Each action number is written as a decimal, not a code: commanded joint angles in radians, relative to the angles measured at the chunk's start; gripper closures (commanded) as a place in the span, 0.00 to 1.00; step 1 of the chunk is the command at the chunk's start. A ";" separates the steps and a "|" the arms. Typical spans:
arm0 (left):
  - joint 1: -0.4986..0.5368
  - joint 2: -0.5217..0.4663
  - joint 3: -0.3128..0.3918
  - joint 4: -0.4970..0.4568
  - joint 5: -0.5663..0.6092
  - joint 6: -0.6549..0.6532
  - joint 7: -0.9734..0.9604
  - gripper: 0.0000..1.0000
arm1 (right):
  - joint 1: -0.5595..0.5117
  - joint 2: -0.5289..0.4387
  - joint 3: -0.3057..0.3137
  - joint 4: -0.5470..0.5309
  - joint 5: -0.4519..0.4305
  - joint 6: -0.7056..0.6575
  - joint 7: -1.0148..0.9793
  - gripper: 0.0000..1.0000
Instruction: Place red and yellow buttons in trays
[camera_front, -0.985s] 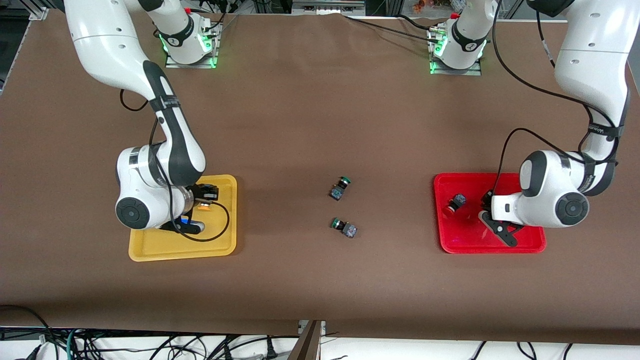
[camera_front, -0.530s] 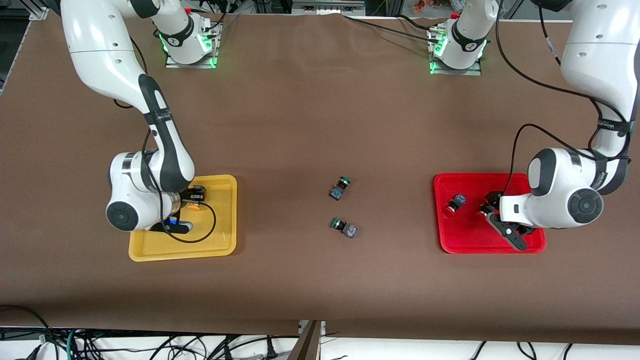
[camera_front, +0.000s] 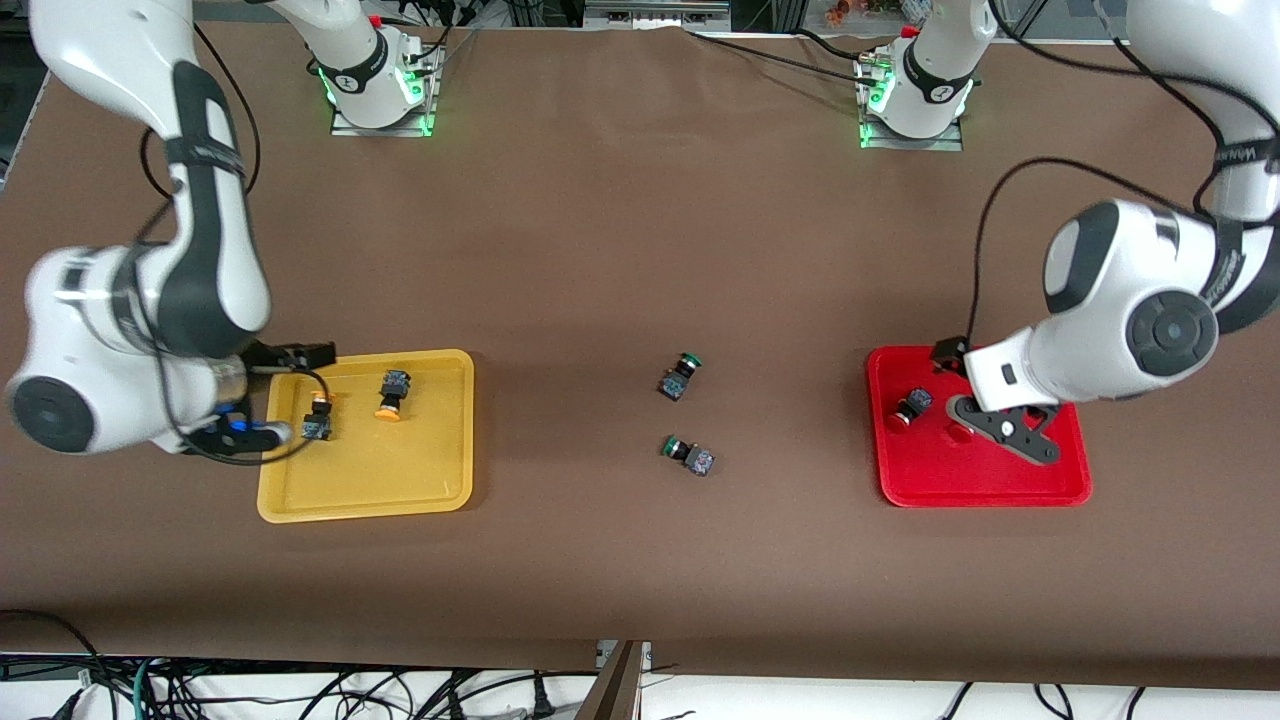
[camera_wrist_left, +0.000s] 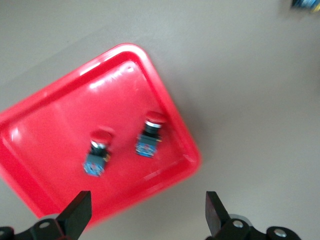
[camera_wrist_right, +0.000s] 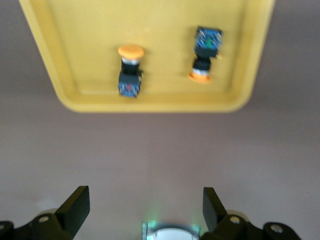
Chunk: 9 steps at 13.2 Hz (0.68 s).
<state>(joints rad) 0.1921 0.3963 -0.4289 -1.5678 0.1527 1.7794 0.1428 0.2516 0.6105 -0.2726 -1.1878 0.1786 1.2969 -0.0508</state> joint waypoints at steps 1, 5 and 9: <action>0.009 -0.132 -0.014 0.020 0.016 -0.076 -0.109 0.00 | 0.003 -0.114 -0.016 0.010 -0.034 -0.109 -0.015 0.00; -0.143 -0.259 0.237 0.141 -0.048 -0.210 -0.112 0.00 | -0.032 -0.279 0.037 -0.002 -0.038 -0.157 -0.008 0.00; -0.241 -0.474 0.410 -0.104 -0.139 -0.112 -0.111 0.00 | -0.175 -0.498 0.297 -0.188 -0.235 -0.079 -0.006 0.00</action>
<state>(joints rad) -0.0055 0.0235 -0.0493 -1.5135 0.0154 1.5838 0.0439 0.1349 0.2309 -0.0682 -1.2464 0.0033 1.1622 -0.0544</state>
